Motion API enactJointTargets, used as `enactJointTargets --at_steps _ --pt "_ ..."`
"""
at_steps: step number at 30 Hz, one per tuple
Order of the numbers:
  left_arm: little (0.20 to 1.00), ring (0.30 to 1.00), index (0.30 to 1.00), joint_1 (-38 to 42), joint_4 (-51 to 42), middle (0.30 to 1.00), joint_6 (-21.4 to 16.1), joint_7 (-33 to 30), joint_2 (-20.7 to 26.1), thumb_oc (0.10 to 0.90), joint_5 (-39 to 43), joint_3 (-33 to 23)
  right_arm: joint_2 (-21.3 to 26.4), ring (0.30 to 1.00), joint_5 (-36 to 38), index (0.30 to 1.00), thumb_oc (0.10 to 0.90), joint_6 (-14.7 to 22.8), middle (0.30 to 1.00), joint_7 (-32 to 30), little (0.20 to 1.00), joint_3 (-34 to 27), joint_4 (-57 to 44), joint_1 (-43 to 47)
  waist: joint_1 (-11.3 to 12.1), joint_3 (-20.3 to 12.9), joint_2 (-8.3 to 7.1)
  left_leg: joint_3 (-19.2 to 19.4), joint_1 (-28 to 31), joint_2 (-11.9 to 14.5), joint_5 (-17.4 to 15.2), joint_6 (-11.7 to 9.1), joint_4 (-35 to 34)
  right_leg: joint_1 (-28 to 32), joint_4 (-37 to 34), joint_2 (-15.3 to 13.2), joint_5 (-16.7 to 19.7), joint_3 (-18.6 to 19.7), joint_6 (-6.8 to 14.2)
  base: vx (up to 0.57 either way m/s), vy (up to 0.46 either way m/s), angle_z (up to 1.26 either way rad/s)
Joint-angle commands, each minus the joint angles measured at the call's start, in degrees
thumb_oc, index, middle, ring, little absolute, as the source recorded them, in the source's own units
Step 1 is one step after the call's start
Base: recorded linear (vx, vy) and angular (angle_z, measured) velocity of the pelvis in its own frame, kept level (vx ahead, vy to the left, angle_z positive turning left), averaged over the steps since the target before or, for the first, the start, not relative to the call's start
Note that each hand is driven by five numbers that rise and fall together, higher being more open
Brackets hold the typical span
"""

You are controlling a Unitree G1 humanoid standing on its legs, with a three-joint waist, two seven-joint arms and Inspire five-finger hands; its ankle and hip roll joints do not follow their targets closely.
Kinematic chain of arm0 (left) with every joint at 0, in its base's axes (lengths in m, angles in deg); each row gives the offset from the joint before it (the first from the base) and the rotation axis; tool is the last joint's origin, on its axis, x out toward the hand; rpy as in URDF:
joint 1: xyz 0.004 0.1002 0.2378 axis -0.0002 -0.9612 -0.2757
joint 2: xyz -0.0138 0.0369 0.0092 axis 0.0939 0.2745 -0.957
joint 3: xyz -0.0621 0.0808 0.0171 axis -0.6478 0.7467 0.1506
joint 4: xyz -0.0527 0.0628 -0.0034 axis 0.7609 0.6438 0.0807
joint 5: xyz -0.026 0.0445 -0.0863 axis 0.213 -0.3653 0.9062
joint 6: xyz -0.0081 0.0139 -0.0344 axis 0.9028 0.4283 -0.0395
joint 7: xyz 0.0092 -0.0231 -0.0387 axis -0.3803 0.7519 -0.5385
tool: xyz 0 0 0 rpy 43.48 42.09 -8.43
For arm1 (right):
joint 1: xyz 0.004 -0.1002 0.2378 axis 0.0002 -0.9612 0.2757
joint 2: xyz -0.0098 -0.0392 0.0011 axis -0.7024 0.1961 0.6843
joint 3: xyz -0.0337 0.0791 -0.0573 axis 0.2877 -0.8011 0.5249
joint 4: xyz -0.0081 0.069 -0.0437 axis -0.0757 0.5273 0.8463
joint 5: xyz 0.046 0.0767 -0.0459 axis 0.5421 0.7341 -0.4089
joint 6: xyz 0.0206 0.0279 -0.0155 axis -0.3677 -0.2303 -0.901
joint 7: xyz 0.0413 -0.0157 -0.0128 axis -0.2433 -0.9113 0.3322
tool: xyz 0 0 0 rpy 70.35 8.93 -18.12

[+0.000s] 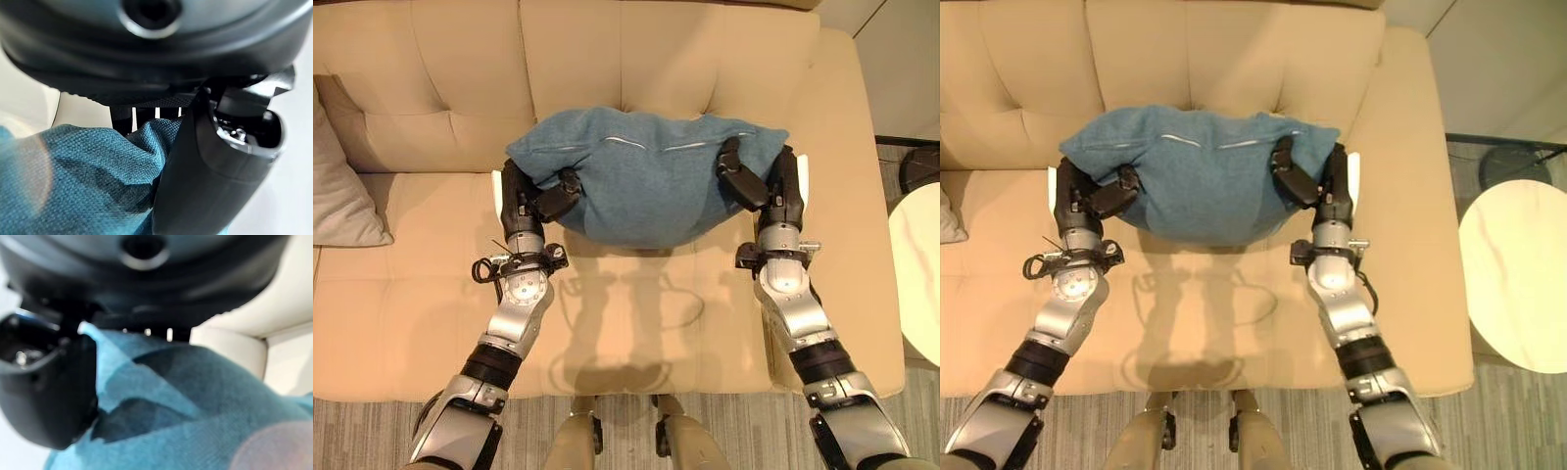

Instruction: Pick up all the scattered cushions and arrange them neatly on the sofa.

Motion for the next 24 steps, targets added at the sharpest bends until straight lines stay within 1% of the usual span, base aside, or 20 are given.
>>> enactJointTargets --at_steps 1,3,6,14,18,19,20,21,22,23,24 --pt "0.3 0.3 0.3 5.48 -10.26 0.3 -7.57 4.83 -1.21 0.4 -3.85 0.63 -2.67 0.3 -4.18 0.3 0.4 7.73 0.3 3.12 0.3 1.3 -11.24 3.12 0.63 -6.8 -0.3 1.61 2.88 0.24 -9.9 -0.33 2.28 0.24 2.5 -3.07 -2.44 -1.41 4.95 0.0 0.0 0.0" --pt "0.3 0.3 0.3 4.15 -13.59 0.3 -7.65 5.47 -1.41 0.4 -3.97 0.13 -3.18 0.3 -3.75 0.3 0.4 8.37 0.3 3.8 0.3 0.21 -14.29 1.19 0.52 -6.95 -0.1 1.59 3.57 0.11 -9.81 -0.33 1.68 0.82 2.2 -3.1 -2.4 -1.45 5.0 -0.03 0.017 0.04" --pt "0.3 0.3 0.3 3.53 -14.3 0.3 -7.71 5.77 -1.23 0.4 -3.75 0.4 -3.24 0.3 -3.84 0.3 0.4 8.53 0.3 3.92 0.3 0.34 -15.39 0.73 0.64 -7.08 -0.1 1.71 3.61 0.06 -9.74 -0.35 1.65 0.94 1.83 -3.19 -2.11 -1.53 5.01 -0.01 0.004 0.01" --pt "0.3 0.3 0.3 2.55 -12.86 0.3 -6.93 5.63 -0.97 0.4 -4.48 1.02 -2.8 0.3 -5.06 0.3 0.4 7.87 0.3 3.42 0.3 0.5 -14.68 0.4 0.74 -7.29 -0.18 1.49 2.34 0.08 -9.59 -0.34 2.06 -0.03 1.96 -3.31 -1.82 -1.58 4.85 0.0 0.0 0.0" --pt "0.3 0.3 0.3 1.7 -10.01 0.3 -6.54 5.93 -1.41 0.4 -3.65 1.4 -1.19 0.3 -8.58 0.3 0.4 6.08 0.3 1.94 0.3 0.7 -11.61 0.26 0.75 -7.47 -0.35 1.43 1.36 0.02 -9.24 -0.39 1.99 -1.02 1.98 -3.33 -1.7 -1.91 4.77 0.0 -0.007 0.02" --pt "0.316 0.316 0.316 1.64 -9.56 0.316 -6.52 5.93 -1.44 0.411 -3.46 1.42 -0.61 0.3 -9.78 0.3 0.4 5.58 0.3 1.27 0.3 0.75 -10.69 0.47 0.8 -7.56 -0.41 1.42 1.18 -0.03 -9.18 -0.41 1.98 -1.19 1.97 -3.31 -1.67 -1.95 4.75 0.01 -0.019 0.1" --pt "0.476 0.476 0.476 2.16 -7.95 0.476 -6.44 5.56 -1.28 0.518 -3.38 1.54 0.58 0.3 -12.14 0.3 0.4 4.63 0.3 -0.36 0.3 1.03 -8.49 1.64 0.8 -7.79 -0.54 1.39 0.87 -0.01 -9.07 -0.42 2.0 -1.44 2.0 -3.31 -1.65 -2.15 4.72 0.02 -0.021 0.12" --pt "0.9 0.9 0.9 2.79 -6.94 0.9 -6.28 5.15 -1.01 0.8 -3.49 1.64 1.37 0.554 -12.96 0.554 0.569 4.04 0.554 -1.07 0.554 1.24 -7.28 2.57 0.82 -7.89 -0.65 1.37 0.76 0.0 -9.0 -0.45 2.0 -1.49 2.02 -3.3 -1.66 -2.23 4.71 0.01 -0.016 0.11" --pt "0.9 0.9 0.9 2.97 -6.81 0.9 -6.34 5.13 -1.02 0.8 -3.49 1.62 1.39 0.9 -12.98 0.9 0.8 4.1 0.9 -1.15 0.9 1.3 -7.09 2.8 0.8 -7.82 -0.62 1.36 0.72 0.0 -9.0 -0.45 2.01 -1.54 2.04 -3.3 -1.66 -2.24 4.71 0.02 -0.019 0.06" --pt "0.9 0.9 0.9 4.68 -4.77 0.9 -5.99 4.36 0.01 0.8 -4.02 1.91 2.93 0.9 -13.63 0.9 0.8 3.09 0.9 -2.19 0.9 1.63 -4.72 4.59 0.86 -8.01 -0.73 1.27 0.75 0.03 -8.86 -0.55 1.93 -1.52 2.06 -3.22 -1.69 -2.34 4.65 0.02 -0.014 0.03" --pt "0.9 0.9 0.9 4.85 -4.65 0.9 -6.03 4.34 0.01 0.8 -4.01 1.9 2.95 0.9 -13.61 0.9 0.8 3.16 0.9 -2.23 0.9 1.67 -4.55 4.79 0.85 -7.89 -0.72 1.26 0.78 0.03 -8.84 -0.56 1.91 -1.49 2.06 -3.22 -1.7 -2.35 4.64 0.0 0.0 0.0"
